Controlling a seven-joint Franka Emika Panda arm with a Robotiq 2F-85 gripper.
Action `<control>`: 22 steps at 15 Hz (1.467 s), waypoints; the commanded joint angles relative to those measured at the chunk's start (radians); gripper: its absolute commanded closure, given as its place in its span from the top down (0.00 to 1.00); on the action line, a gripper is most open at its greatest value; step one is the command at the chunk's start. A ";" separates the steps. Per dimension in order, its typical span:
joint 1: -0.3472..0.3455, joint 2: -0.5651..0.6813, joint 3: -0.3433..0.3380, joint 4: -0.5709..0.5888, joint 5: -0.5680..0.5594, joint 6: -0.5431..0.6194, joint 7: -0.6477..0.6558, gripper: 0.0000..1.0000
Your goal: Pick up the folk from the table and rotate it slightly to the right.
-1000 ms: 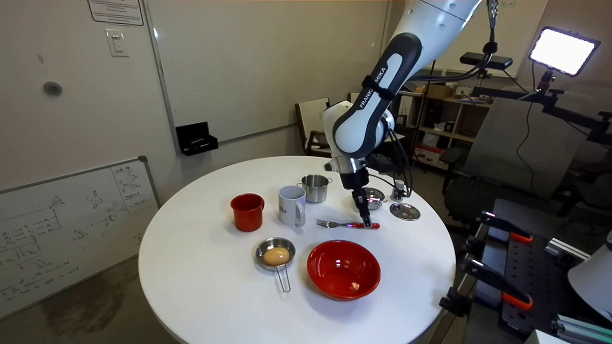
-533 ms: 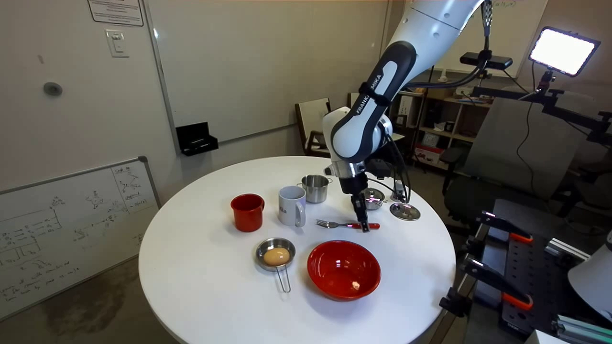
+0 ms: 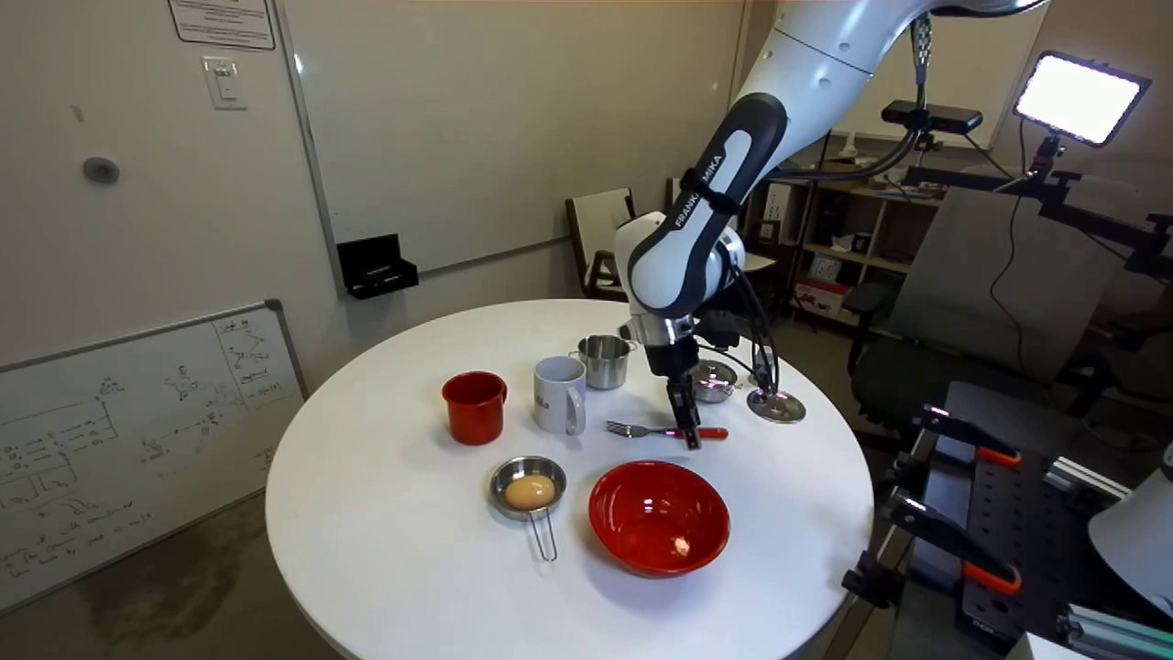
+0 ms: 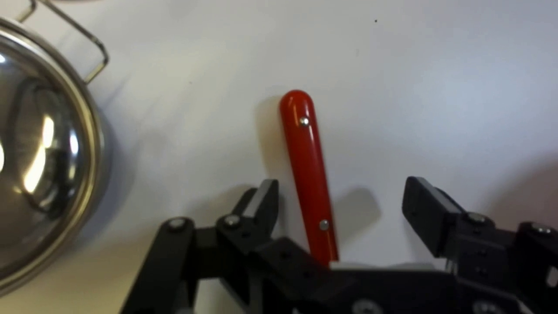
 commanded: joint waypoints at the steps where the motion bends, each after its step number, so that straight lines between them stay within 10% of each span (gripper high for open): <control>1: 0.007 0.024 -0.005 0.035 0.005 -0.015 0.033 0.47; 7: 0.007 0.014 -0.009 0.020 0.015 -0.012 0.077 0.07; 22: -0.016 -0.159 -0.006 -0.119 0.188 0.020 0.256 0.11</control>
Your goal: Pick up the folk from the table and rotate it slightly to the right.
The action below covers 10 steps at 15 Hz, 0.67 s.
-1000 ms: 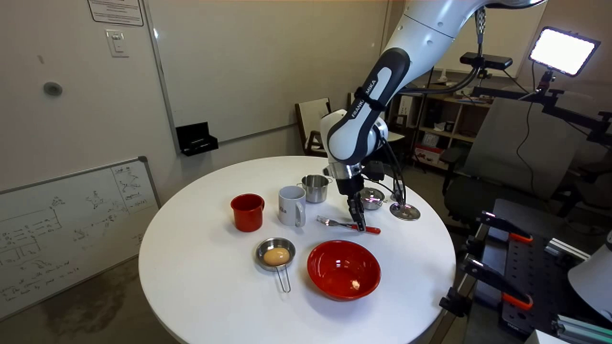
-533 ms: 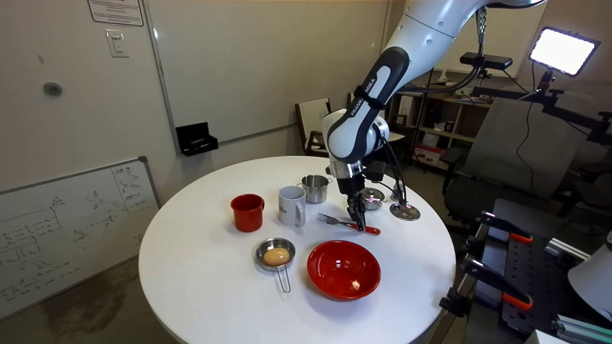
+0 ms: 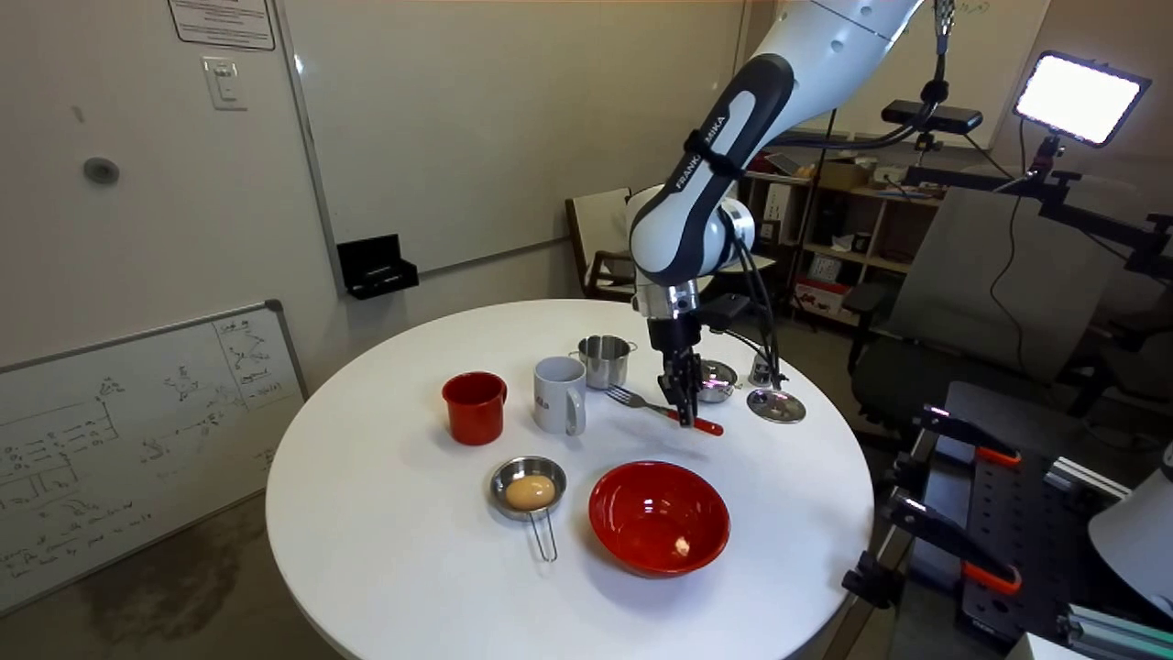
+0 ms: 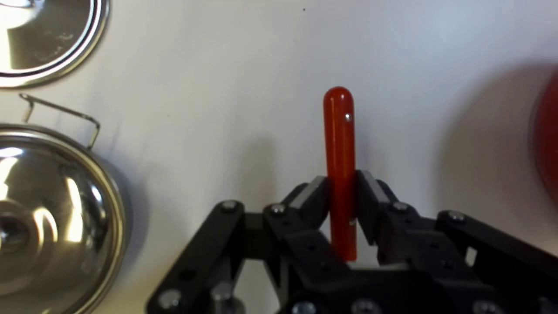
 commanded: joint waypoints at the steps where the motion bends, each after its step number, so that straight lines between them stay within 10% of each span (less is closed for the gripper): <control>1: 0.000 -0.074 -0.003 -0.071 0.073 0.012 0.087 0.11; 10: -0.005 -0.033 -0.032 -0.083 0.307 0.091 0.327 0.11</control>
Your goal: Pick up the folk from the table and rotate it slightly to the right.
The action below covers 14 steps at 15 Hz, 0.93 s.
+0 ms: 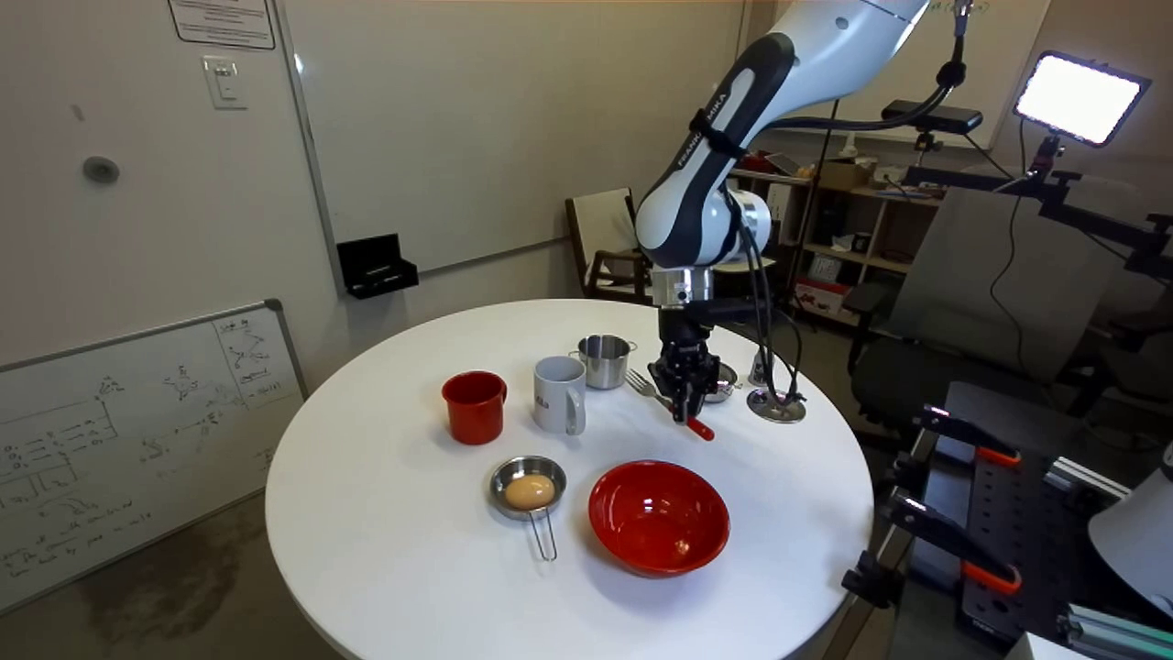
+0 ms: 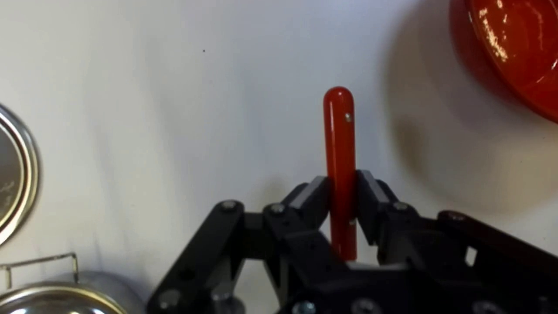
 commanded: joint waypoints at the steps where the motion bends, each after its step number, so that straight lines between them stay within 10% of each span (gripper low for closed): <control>1: 0.006 0.023 -0.020 -0.016 0.082 0.075 0.109 0.11; 12: 0.041 0.102 -0.046 0.039 0.186 0.211 0.374 0.11; 13: 0.044 0.107 -0.048 0.046 0.183 0.199 0.388 0.47; 14: 0.046 0.108 -0.049 0.046 0.183 0.198 0.398 0.47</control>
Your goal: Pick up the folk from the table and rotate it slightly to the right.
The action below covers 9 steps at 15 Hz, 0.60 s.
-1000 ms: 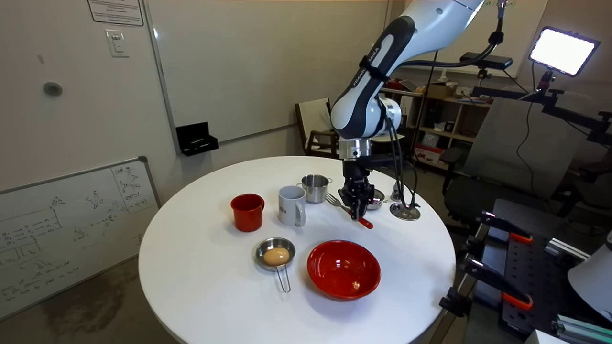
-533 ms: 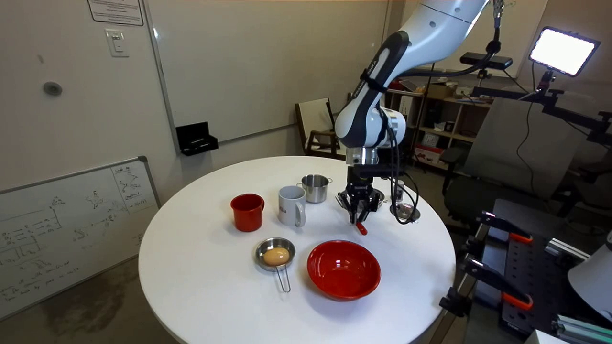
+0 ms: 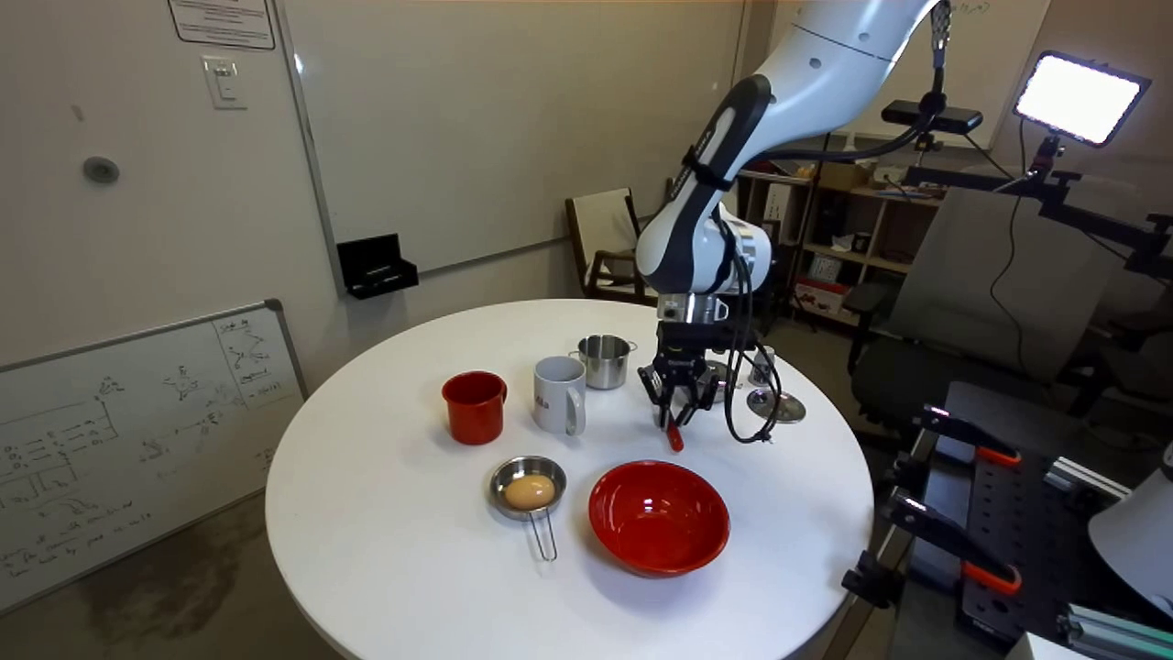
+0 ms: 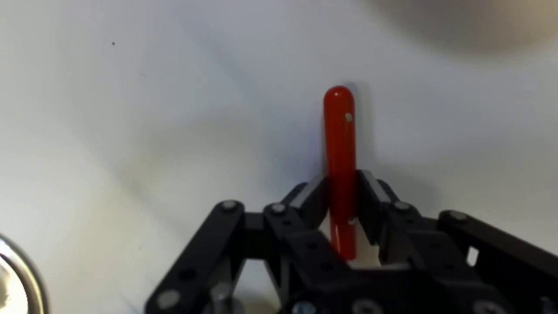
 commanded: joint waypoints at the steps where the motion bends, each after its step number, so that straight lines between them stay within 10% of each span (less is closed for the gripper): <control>1: 0.028 0.017 -0.018 0.024 0.019 -0.006 0.052 0.55; 9: 0.067 -0.028 -0.055 -0.005 0.001 0.008 0.118 1.00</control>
